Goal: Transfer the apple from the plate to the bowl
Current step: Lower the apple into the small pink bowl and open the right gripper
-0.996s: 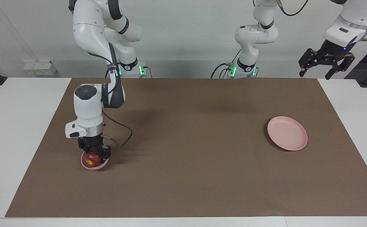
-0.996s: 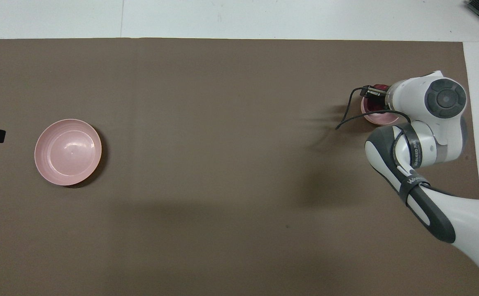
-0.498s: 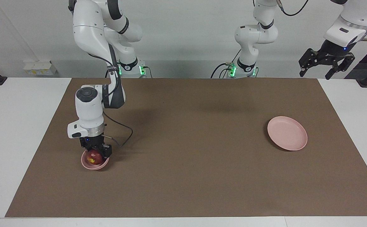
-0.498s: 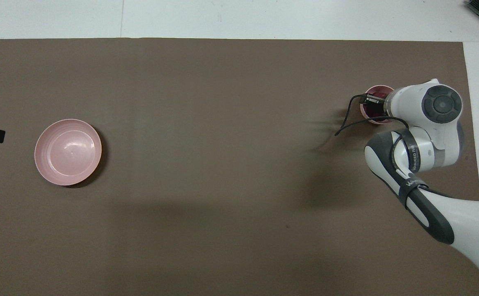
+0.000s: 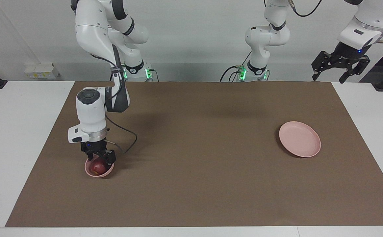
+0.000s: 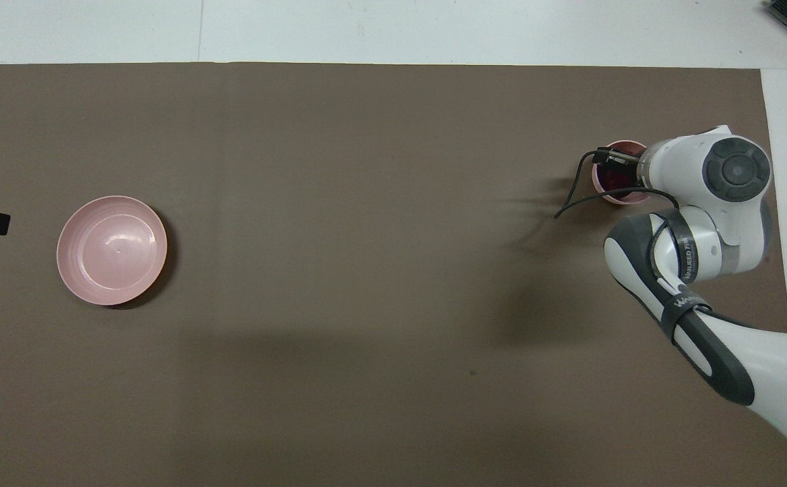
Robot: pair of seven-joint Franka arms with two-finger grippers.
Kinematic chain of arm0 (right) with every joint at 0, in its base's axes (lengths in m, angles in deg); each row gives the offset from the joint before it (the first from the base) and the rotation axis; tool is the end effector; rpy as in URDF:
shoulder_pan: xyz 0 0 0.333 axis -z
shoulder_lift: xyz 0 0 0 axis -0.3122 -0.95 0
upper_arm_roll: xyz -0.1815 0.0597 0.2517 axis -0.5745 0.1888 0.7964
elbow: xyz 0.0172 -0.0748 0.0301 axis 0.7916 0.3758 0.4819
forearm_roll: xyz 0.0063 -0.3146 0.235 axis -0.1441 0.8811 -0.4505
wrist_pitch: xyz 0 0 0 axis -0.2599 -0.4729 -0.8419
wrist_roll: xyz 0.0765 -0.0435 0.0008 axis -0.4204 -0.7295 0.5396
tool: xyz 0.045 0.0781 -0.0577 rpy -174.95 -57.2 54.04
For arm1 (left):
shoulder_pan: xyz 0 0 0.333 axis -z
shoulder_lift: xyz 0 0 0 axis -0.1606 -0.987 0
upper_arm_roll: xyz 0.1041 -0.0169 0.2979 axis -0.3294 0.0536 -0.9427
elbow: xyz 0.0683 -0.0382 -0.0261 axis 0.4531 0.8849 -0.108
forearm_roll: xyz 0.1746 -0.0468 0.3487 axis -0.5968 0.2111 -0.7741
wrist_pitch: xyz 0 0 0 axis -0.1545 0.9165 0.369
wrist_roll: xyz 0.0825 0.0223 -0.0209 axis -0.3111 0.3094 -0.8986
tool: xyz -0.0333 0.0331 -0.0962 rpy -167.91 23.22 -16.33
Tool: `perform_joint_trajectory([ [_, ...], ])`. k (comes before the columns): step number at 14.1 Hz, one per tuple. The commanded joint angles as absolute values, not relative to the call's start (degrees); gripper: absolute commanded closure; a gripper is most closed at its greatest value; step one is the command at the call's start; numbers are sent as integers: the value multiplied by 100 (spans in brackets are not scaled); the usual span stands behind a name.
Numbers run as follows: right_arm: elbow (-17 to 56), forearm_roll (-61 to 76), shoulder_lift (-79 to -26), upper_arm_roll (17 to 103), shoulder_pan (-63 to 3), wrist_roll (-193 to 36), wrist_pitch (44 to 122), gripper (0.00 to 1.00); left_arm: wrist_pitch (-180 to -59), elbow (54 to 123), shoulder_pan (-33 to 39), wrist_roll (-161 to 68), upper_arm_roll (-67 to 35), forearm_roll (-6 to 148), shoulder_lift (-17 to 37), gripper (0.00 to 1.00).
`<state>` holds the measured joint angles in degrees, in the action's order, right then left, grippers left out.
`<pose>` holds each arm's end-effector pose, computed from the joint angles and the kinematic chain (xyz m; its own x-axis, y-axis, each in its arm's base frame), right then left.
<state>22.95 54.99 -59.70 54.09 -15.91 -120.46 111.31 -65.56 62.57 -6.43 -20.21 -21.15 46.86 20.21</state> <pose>0.6615 -0.0093 0.3372 0.8703 -0.3585 0.3377 -0.3925 -0.9190 0.0358 0.5397 -0.0077 0.6802 0.9783 -0.2028 0.0419 -0.2036 -0.9789 0.0166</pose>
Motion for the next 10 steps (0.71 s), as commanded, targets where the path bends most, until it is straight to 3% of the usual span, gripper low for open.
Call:
perform_joint_trajectory([
  [1, 2274, 5512, -5620, 5538, -1520, -11935, 10626, 0, -6425, 6148, -607, -2148, -2126, 4600, 1976, 0],
  [10, 1869, 4177, -4820, 5608, -1485, -10021, 8700, 0, -6416, 6219, -608, -2412, -2099, 4636, 2029, 0],
])
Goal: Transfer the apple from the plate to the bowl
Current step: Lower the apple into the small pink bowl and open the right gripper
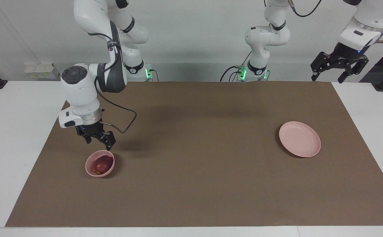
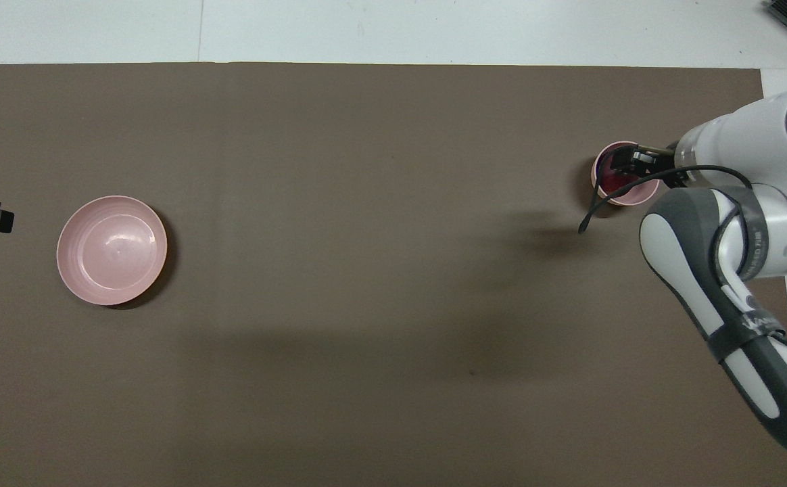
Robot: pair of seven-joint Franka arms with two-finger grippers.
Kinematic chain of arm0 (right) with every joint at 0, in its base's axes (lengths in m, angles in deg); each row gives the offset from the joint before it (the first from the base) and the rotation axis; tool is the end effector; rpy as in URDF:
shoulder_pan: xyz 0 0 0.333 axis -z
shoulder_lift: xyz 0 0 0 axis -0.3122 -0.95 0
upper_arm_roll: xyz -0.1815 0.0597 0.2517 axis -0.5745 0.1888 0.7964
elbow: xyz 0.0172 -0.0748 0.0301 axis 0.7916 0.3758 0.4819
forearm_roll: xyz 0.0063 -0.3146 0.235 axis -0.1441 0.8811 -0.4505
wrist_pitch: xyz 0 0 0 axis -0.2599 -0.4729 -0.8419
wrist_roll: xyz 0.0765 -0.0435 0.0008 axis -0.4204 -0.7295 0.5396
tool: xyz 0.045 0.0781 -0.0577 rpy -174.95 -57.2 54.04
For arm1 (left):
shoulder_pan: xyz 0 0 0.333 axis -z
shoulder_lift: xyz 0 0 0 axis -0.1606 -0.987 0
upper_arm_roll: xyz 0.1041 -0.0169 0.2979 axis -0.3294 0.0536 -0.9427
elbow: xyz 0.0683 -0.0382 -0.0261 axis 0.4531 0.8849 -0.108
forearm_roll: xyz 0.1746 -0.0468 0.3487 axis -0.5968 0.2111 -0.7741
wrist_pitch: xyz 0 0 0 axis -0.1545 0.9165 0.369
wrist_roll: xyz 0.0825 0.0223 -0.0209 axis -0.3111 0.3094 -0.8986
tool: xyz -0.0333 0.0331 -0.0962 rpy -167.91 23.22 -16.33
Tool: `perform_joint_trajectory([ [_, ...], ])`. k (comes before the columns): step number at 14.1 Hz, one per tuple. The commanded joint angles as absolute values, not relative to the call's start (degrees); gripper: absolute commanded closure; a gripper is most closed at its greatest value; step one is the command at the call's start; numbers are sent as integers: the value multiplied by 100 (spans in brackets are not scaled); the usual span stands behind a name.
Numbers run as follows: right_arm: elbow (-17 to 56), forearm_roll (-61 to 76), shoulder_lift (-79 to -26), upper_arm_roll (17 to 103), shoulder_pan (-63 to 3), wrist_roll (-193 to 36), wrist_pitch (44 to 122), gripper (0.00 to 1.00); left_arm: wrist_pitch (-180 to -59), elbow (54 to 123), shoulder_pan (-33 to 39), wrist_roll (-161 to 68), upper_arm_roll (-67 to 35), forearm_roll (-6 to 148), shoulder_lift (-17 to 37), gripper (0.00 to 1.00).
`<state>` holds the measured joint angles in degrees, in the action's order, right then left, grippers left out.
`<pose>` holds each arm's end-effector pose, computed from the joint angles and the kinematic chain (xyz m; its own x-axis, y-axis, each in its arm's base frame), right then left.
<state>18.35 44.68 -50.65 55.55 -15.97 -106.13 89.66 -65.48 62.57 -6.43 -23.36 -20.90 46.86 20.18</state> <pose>0.6389 -0.0011 0.4380 0.9470 -0.2725 0.1701 -0.2830 -0.9583 0.0401 0.5397 -0.0101 0.6798 0.9875 -0.1530 0.0390 -0.1539 -0.9879 0.0191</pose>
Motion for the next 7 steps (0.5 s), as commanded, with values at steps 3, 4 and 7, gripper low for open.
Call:
perform_joint_trajectory([
  [3, 1834, 4159, -4303, 5608, -1503, -9632, 7963, 0, -6442, 6210, -625, -2412, -2108, 4645, 2029, 0],
  [4, 1834, 4150, -4144, 5608, -1511, -9501, 7752, 0, -6451, 6210, -625, -2412, -2108, 4645, 2029, 0],
  [7, 1685, 4132, -3783, 5608, -1503, -9403, 6892, 0, -6451, 6210, -643, -2412, -2108, 4645, 2029, 0],
])
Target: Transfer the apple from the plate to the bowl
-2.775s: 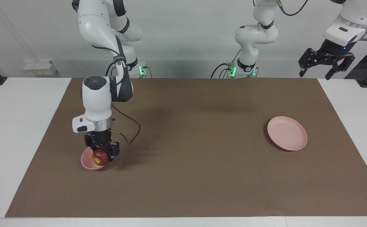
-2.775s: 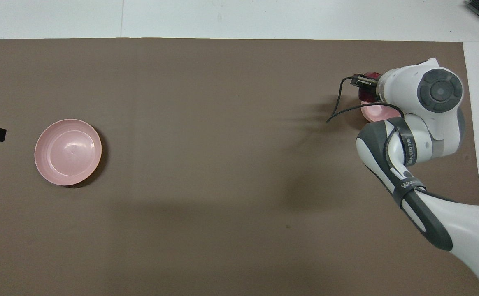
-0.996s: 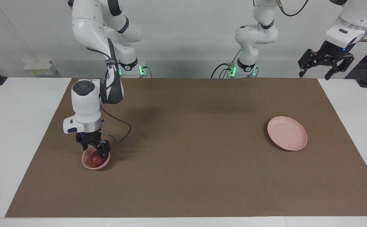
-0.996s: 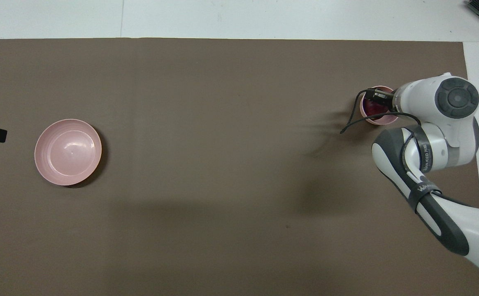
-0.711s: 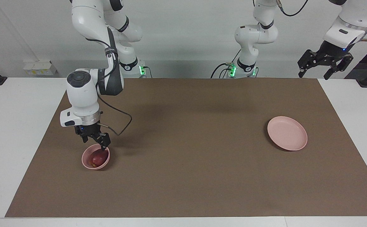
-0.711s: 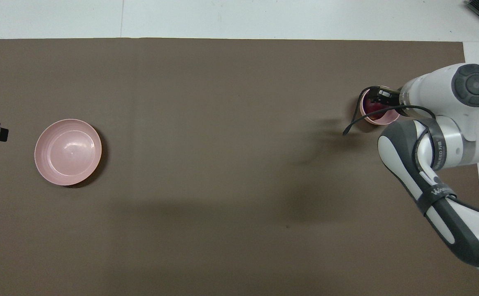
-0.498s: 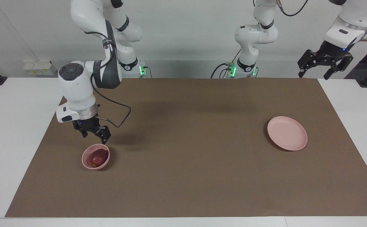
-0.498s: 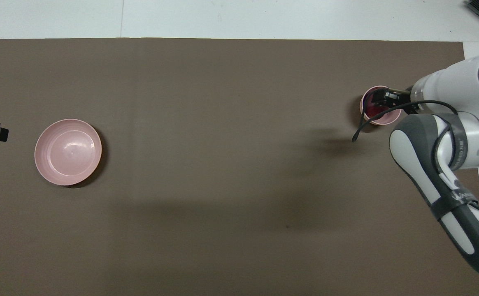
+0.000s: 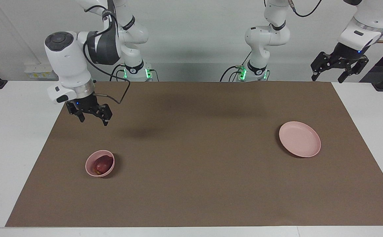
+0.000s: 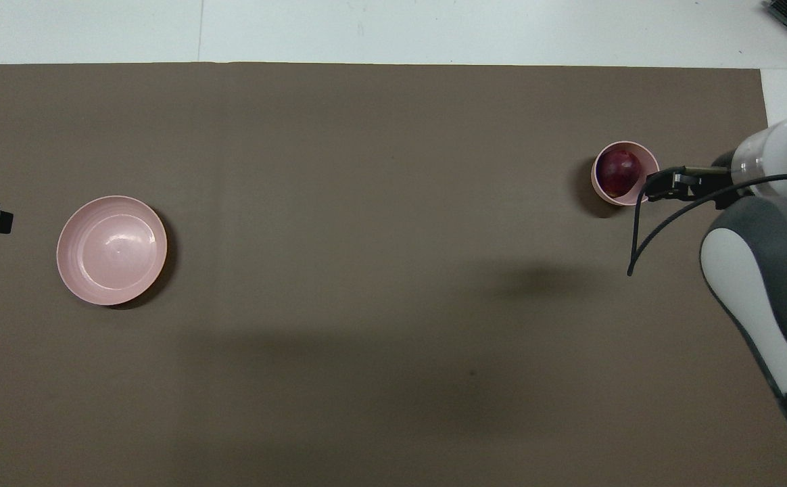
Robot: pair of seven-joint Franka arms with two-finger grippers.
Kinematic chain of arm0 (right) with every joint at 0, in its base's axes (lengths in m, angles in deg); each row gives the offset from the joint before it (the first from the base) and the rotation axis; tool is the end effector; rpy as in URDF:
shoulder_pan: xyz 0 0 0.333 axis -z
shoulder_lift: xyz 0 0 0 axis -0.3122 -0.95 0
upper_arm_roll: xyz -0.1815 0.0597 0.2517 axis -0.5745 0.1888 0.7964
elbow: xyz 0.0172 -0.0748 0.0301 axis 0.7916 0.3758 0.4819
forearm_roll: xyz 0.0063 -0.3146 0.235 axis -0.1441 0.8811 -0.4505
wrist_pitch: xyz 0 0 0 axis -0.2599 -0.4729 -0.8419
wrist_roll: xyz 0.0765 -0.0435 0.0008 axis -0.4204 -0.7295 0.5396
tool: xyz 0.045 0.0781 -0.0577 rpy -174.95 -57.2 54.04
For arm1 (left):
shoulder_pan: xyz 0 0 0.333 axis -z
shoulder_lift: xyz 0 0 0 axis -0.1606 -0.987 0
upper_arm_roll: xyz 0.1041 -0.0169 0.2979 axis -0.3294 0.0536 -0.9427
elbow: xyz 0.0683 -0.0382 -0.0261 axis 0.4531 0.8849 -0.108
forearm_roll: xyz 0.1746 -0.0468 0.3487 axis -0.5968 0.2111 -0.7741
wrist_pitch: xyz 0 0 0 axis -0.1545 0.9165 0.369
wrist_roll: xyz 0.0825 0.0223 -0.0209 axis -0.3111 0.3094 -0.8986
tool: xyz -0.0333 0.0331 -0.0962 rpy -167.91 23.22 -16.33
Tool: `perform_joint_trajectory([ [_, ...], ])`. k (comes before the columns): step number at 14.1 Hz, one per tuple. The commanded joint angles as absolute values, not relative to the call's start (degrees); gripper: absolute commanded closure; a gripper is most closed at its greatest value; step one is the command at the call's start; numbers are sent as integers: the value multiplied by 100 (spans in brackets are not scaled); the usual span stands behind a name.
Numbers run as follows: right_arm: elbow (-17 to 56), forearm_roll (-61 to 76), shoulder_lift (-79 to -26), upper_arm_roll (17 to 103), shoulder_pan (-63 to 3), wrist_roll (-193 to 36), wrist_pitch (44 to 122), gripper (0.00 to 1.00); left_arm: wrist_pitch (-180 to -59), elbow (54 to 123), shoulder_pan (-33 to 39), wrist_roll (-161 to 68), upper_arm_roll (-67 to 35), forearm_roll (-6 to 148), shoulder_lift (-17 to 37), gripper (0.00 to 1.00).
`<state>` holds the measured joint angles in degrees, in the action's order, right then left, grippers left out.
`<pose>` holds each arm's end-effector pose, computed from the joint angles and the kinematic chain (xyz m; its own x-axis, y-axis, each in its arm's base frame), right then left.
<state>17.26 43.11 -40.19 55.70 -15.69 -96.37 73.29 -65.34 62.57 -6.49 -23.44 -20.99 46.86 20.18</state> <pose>0.5863 -0.0036 0.5311 0.9865 -0.1440 0.0782 -0.1497 -0.9860 0.0730 0.5395 -0.0087 0.6795 0.9881 -0.1491 0.0365 -0.1499 -0.9885 0.0195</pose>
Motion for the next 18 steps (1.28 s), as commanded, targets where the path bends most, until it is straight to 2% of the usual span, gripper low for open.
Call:
perform_joint_trajectory([
  [1, 1528, 4063, -3713, 5608, -1503, -9403, 6549, 0, -6451, 6210, -643, -2412, -2108, 4645, 2029, 0],
  [6, 1307, 3780, -3554, 5565, -1503, -9403, 5853, 0, -6451, 6210, -643, -2412, -2108, 4645, 2029, 0],
  [10, 158, 3833, -4054, 5547, -1397, -9315, 4745, 0, -6451, 6210, -643, -2412, -2108, 4645, 2029, 0],
  [14, 146, 3842, -4108, 5512, -1712, -9298, 4875, 0, -6451, 6210, -643, -2412, -2108, 4645, 2029, 0],
  [18, 146, 3877, -4108, 4863, -2371, -8816, 5042, 0, -6451, 6210, -643, -2412, -2108, 4645, 2029, 0],
])
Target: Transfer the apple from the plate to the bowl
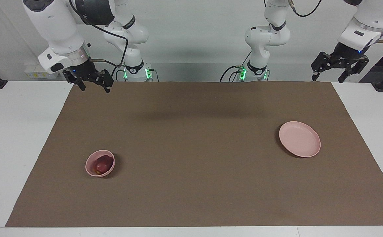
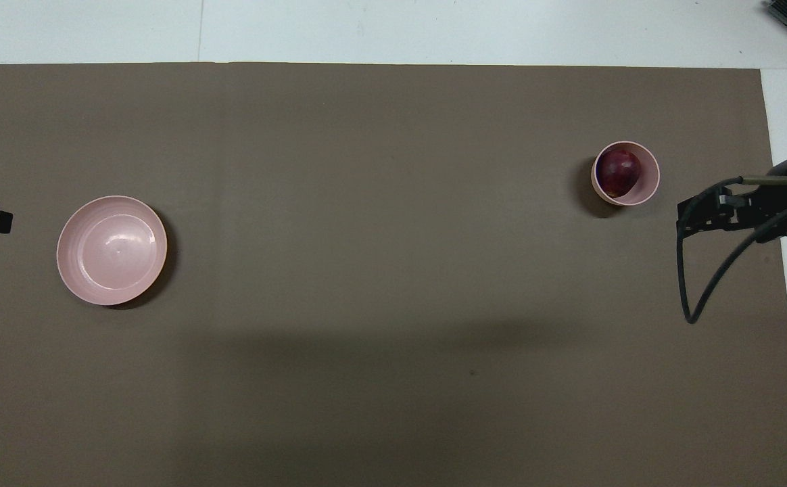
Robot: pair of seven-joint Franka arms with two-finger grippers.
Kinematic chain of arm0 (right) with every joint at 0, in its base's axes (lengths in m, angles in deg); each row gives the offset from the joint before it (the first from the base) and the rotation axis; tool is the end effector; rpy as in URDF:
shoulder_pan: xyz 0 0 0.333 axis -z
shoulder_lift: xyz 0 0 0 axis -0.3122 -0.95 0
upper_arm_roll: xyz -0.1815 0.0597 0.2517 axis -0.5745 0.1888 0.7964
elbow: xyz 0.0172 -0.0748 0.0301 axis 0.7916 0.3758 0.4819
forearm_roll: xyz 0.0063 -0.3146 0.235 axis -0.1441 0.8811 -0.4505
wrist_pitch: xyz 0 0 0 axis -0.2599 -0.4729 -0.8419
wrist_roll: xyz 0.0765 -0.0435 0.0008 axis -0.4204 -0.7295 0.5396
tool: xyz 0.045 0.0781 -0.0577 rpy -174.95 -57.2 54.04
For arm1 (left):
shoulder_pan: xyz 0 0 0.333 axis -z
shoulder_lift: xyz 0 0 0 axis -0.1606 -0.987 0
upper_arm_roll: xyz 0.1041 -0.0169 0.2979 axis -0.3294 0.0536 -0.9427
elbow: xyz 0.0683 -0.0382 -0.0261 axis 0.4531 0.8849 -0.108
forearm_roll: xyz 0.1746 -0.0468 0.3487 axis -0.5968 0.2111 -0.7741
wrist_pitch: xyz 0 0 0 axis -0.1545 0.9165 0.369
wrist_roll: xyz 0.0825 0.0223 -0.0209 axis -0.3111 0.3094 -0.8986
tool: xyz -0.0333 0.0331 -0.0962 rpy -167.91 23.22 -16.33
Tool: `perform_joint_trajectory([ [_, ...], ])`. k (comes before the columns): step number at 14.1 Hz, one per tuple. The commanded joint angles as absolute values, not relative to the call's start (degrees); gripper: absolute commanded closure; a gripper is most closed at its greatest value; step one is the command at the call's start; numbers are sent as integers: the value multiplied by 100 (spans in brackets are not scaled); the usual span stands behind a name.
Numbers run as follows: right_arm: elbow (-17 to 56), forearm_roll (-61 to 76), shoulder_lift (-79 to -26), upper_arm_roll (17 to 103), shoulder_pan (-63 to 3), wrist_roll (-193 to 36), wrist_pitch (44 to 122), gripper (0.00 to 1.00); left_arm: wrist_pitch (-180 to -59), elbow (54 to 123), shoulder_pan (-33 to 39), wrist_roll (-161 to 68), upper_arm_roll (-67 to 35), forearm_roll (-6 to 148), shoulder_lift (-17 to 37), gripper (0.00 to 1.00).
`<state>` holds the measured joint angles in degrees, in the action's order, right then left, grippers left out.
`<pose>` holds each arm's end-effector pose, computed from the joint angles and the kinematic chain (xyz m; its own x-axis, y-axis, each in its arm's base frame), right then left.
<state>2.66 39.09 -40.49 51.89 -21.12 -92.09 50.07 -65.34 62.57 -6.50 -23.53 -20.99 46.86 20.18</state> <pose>0.5616 0.0174 0.6141 0.9936 -0.0716 -0.0876 -0.0691 -0.9971 0.0312 0.5395 -0.0086 0.6795 0.9884 -0.1474 0.0365 -0.1482 -0.9888 0.0195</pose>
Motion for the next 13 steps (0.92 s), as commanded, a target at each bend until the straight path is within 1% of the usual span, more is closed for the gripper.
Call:
perform_joint_trajectory([
  [1, 146, 3869, -4099, 4783, -2477, -8771, 5042, 0, -6451, 6210, -643, -2412, -2108, 4645, 2029, 0],
  [6, 181, 3860, -4029, 4730, -2443, -8797, 4972, 0, -6451, 6210, -643, -2412, -2108, 4645, 2029, 0],
  [7, 251, 3869, -3959, 4730, -2469, -8805, 4929, 0, -6451, 6210, -643, -2412, -2108, 4645, 2029, 0],
  [9, 619, 3869, -3748, 4738, -2435, -8788, 5059, 0, -6451, 6210, -643, -2412, -2108, 4645, 2029, 0],
  [13, 603, 3860, -3738, 4712, -2426, -8858, 4990, 0, -6451, 6210, -643, -2412, -2108, 4645, 2029, 0],
])
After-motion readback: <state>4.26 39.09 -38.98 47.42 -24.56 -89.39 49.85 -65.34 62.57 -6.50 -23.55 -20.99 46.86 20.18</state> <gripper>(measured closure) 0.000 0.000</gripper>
